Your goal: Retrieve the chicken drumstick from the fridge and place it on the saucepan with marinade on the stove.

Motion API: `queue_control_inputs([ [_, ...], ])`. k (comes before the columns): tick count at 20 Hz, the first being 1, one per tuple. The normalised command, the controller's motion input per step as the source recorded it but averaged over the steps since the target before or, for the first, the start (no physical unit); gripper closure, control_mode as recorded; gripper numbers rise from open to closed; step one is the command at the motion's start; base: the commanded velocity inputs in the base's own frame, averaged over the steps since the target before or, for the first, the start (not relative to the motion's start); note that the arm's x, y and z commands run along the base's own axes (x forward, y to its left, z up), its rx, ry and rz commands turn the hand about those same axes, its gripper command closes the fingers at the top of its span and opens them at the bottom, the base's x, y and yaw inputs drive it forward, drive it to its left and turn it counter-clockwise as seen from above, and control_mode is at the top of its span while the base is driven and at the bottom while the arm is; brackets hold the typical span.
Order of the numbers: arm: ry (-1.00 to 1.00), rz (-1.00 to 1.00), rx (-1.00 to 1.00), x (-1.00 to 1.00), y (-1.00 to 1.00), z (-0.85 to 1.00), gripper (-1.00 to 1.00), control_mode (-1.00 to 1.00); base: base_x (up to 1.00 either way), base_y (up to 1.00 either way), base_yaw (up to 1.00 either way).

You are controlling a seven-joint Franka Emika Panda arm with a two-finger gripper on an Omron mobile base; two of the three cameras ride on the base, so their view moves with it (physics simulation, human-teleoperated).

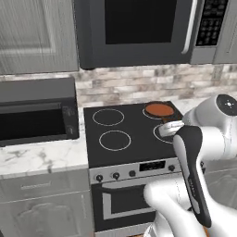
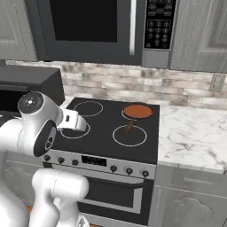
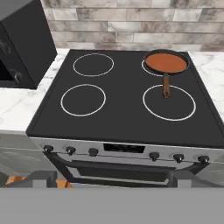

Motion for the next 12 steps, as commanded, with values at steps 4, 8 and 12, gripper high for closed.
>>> queue_control_inputs([
  [4,0.0,0.0,0.0,0.0,0.0,0.0,-1.0,1.0,-0.56,0.0,0.13],
  [8,0.0,0.0,0.0,0.0,0.0,0.0,-1.0,1.0,-0.55,0.0,0.18],
  [12,0.0,0.0,0.0,0.0,0.0,0.0,-1.0,1.0,-0.55,0.0,0.2],
])
